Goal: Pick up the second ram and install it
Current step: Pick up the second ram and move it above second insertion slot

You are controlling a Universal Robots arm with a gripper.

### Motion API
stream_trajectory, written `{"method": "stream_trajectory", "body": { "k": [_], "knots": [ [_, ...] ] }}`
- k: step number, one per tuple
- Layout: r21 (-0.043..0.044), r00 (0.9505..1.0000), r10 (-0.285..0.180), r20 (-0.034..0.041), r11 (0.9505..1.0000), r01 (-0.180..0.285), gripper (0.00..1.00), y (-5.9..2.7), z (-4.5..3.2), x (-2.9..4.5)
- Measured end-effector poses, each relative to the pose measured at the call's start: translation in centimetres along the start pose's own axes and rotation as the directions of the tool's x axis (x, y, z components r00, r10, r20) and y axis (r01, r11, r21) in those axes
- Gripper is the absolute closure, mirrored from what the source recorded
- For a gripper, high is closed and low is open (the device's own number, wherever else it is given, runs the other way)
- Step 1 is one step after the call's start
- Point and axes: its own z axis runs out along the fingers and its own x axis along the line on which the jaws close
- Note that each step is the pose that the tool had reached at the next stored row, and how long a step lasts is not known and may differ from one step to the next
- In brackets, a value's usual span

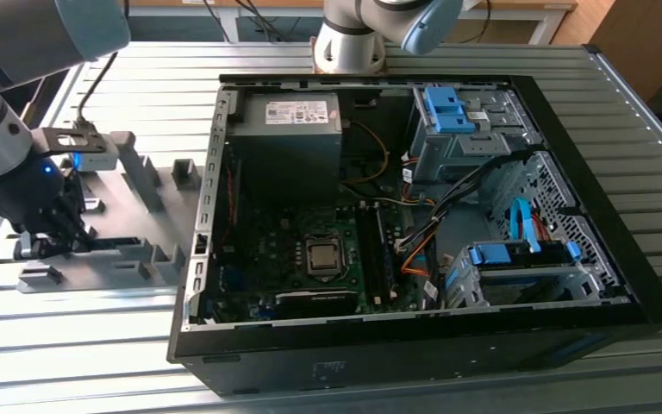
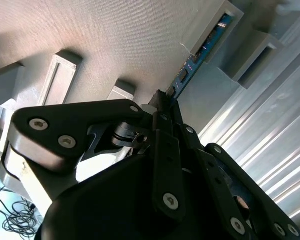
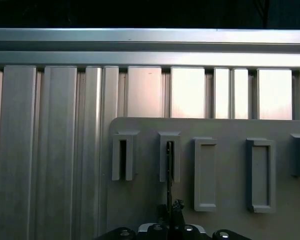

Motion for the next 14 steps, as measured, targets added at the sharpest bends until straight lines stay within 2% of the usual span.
{"method": "stream_trajectory", "body": {
  "k": [2, 4, 14],
  "knots": [
    [0.0001, 1.0, 0.0, 0.0, 1.0, 0.0, 0.86, 0.0, -0.03, 0.0],
    [-0.0001, 1.0, 0.0, -0.0001, 1.0, 0.0, 0.86, 0.0, -0.46, 0.0],
    [0.0001, 1.0, 0.0, 0.0, 1.0, 0.0, 0.86, 0.0, -0.69, -0.01]
  ]
}}
